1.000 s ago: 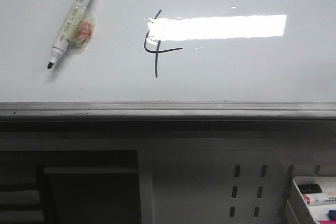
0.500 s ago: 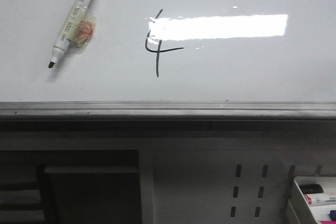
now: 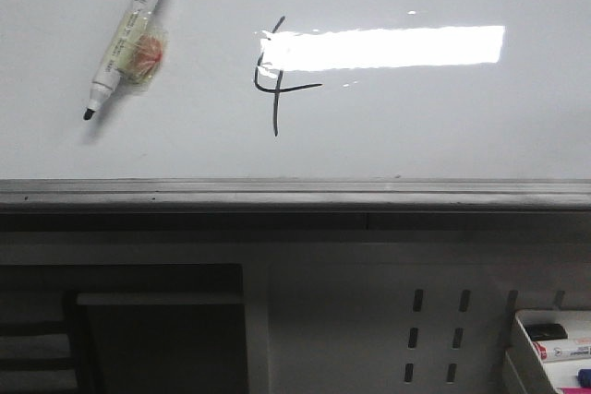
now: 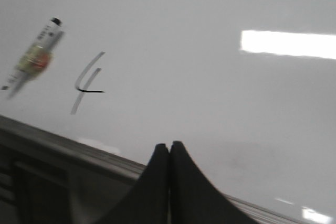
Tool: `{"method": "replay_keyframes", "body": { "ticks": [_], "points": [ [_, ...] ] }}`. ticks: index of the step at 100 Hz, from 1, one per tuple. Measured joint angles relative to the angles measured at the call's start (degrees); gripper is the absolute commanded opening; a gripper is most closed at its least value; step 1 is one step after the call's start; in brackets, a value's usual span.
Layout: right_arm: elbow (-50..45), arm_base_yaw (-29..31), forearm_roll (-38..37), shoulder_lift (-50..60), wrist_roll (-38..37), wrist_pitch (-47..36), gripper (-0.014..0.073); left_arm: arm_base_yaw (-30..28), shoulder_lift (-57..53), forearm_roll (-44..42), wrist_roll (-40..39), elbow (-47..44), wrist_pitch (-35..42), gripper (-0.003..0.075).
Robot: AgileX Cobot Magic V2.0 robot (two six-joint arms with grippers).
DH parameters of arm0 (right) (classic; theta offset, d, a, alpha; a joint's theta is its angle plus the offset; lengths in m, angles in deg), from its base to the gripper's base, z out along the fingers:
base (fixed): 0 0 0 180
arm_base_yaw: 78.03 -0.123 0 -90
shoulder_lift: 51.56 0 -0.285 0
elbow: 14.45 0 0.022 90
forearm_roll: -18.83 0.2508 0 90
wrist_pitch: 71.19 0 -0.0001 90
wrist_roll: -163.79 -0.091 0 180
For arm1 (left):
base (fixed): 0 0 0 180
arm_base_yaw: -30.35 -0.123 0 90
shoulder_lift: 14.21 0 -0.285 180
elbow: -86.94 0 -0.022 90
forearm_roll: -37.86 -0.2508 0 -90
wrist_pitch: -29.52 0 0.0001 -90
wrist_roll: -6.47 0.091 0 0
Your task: Write number 4 on whiteboard
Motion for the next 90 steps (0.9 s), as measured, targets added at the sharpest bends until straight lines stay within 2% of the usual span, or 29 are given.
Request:
{"method": "replay_keyframes", "body": {
  "ticks": [11,29,53,90],
  "points": [
    [-2.4,4.8,-16.2,0.0,-13.3,-2.8,-0.0066,0.0,0.0,0.0,0.0,0.0,0.0,-0.0020],
    [-7.0,12.6,-31.0,2.7,-24.2,-3.1,-0.0066,0.0,0.0,0.0,0.0,0.0,0.0,-0.0020],
    [-7.1,13.8,-35.4,3.7,-26.8,-1.3,-0.0066,0.0,0.0,0.0,0.0,0.0,0.0,-0.0020],
    [-7.1,13.8,-36.0,3.7,-26.8,-0.3,-0.0066,0.0,0.0,0.0,0.0,0.0,-0.1,-0.0020]
  ]
}}
